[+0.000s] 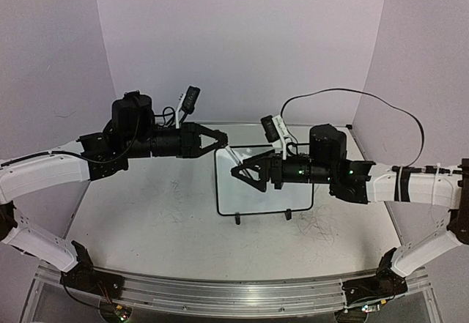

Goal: Write a sentence on the whiteboard
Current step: Open the pen cap from the whiteboard marker.

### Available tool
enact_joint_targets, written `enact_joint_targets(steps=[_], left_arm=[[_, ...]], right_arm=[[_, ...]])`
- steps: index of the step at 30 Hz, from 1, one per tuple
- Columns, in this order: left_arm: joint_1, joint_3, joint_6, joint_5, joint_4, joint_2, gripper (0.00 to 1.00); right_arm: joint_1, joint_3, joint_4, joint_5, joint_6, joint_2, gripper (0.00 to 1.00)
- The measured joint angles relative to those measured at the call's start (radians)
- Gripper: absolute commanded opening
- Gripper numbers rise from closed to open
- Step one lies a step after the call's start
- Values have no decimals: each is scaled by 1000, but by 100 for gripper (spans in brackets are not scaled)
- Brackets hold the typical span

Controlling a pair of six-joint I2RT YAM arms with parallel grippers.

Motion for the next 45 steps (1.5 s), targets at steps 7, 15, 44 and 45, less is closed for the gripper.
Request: enact_joint_targets(steps=[7,15,44,45], left_arm=[[0,7,-60,-50,85,1,0],[0,4,-156,-56,258,1,0],[0,-47,-282,-38,468,65,0],[0,-48,-285,-37,470,65,0]], right_arm=[[-2,-174,143,192,124,-142,98],[-2,-256,522,150,347,-94,85],[-4,-110,825,76,499,92,21],[-4,-108,828,75,500,96,21]])
